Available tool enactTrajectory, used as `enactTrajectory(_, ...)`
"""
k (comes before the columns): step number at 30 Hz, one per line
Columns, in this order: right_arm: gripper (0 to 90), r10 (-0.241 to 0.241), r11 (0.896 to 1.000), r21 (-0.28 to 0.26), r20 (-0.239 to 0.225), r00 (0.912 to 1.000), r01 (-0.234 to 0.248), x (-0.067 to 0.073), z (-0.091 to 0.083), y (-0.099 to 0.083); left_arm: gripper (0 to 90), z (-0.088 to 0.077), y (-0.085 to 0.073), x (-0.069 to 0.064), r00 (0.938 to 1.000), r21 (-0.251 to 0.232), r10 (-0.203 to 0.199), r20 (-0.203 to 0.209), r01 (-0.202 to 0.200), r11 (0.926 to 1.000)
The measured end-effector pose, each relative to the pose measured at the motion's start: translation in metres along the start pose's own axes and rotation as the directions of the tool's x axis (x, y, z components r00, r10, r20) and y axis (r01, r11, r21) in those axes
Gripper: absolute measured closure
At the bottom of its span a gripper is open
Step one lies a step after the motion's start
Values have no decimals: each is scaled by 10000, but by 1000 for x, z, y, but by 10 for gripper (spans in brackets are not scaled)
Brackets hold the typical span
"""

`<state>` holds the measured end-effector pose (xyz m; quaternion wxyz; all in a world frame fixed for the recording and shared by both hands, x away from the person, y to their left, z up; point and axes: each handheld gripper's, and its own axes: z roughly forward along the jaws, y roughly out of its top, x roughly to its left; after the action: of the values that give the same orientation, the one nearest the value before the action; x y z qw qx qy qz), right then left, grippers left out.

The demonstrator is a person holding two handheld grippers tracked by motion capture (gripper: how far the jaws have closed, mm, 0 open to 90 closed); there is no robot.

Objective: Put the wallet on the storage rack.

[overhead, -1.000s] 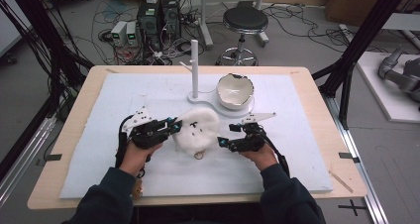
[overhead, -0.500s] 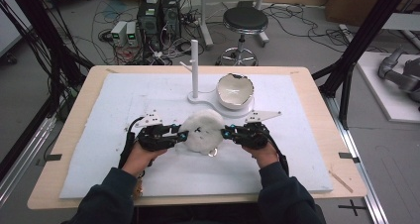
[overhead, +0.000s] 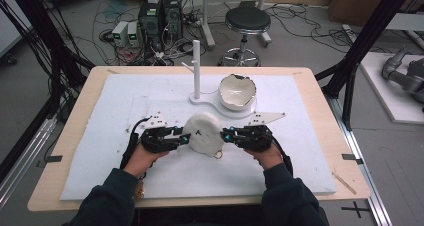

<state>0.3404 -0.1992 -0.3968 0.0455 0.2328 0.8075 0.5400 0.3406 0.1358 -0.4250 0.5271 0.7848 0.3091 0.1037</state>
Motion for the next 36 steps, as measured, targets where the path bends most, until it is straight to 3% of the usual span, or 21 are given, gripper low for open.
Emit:
enactTrajectory(1,826,14,10000,-1,-4,10000,-14,0,0,0,749,-2,0,2,10000,-67,-31,19,31,10000)
enactTrajectory(3,823,127,9999,75,-54,9999,-126,-1,0,-1,811,-3,1,1,9999,-154,123,5,-123,9998)
enactTrajectory(7,781,184,9995,246,33,9998,-185,-2,2,-2,826,-6,2,0,9994,-436,335,-89,-339,9985)
enactTrajectory(8,745,234,9994,266,32,9997,-234,-3,2,-2,829,-7,2,1,9995,-544,317,-60,-319,9980)
enactTrajectory(9,585,367,9990,247,211,9991,-373,-4,2,-3,832,-9,3,0,9993,-768,378,63,-372,9964)
enactTrajectory(10,585,367,9990,247,211,9991,-373,-4,2,-3,833,-9,3,0,9993,-768,378,63,-372,9964)
enactTrajectory(12,471,635,9975,296,433,9970,-648,-7,4,-5,833,-10,3,-1,9988,-1009,447,194,-426,9940)
enactTrajectory(15,385,800,9943,676,459,9957,-830,-12,9,-10,833,-11,4,-1,9971,-1298,619,432,-558,9900)
enactTrajectory(17,386,1040,9895,968,427,9937,-1078,-15,14,-13,833,-11,4,-2,9965,-1312,652,516,-579,9897)
enactTrajectory(18,432,1176,9880,967,371,9924,-1207,-15,15,-13,832,-10,4,-2,9963,-1281,652,557,-576,9901)
enactTrajectory(19,502,1176,9885,928,246,9928,-1194,-16,15,-13,832,-9,3,-3,9959,-1229,663,609,-584,9907)
enactTrajectory(20,632,1047,9910,839,52,9945,-1047,-15,13,-12,831,-9,3,-3,9959,-1163,670,611,-596,9914)
enactTrajectory(21,740,649,9953,708,182,9977,-660,-12,8,-9,824,-8,3,-3,9957,-1092,608,699,-529,9926)
enactTrajectory(27,766,271,9996,67,763,9967,-277,-6,-3,1,805,-1,0,-7,9930,-544,620,1004,-568,9969)
enactTrajectory(32,768,-109,9999,-62,797,9968,114,-1,-4,5,804,1,0,-6,9942,-410,498,954,-460,9981)
enactTrajectory(36,775,-249,9996,-126,1034,9943,264,-2,-8,8,696,-2,0,-1,9980,-391,160,613,-136,9991)
